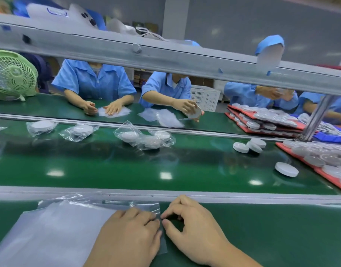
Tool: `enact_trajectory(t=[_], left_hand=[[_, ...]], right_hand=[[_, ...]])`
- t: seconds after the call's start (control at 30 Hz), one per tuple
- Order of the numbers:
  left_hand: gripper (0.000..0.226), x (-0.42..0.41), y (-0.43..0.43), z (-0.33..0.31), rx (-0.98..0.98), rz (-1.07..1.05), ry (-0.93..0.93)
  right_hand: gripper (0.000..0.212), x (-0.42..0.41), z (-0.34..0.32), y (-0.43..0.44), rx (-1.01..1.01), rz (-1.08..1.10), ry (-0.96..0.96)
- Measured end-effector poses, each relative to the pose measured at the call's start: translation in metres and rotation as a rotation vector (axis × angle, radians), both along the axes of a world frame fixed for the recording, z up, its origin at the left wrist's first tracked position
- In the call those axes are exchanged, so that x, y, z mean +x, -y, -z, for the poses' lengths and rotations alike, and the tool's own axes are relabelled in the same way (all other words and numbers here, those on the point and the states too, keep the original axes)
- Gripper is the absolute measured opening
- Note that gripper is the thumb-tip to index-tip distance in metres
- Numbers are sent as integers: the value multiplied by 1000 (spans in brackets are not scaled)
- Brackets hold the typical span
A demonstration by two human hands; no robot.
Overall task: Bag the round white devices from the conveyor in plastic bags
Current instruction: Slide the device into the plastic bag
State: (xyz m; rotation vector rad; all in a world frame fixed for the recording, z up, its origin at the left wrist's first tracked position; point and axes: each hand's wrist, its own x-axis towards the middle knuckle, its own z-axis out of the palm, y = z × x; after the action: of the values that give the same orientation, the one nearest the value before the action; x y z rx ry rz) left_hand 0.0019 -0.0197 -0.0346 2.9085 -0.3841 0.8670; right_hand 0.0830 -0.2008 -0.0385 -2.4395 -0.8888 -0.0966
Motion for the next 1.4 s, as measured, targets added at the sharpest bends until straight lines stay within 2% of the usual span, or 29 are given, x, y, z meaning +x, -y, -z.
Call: enact_trajectory(t=[0.33, 1.0, 1.4], left_hand=[[35, 3, 2, 1, -4, -5, 104], [35, -7, 2, -6, -47, -26, -116], [35, -6, 2, -4, -57, -46, -127]], right_hand=[[29, 1, -3, -3, 5, -17, -40], [29, 9, 4, -2, 49, 32, -78], [35, 9, 2, -3, 41, 43, -58]])
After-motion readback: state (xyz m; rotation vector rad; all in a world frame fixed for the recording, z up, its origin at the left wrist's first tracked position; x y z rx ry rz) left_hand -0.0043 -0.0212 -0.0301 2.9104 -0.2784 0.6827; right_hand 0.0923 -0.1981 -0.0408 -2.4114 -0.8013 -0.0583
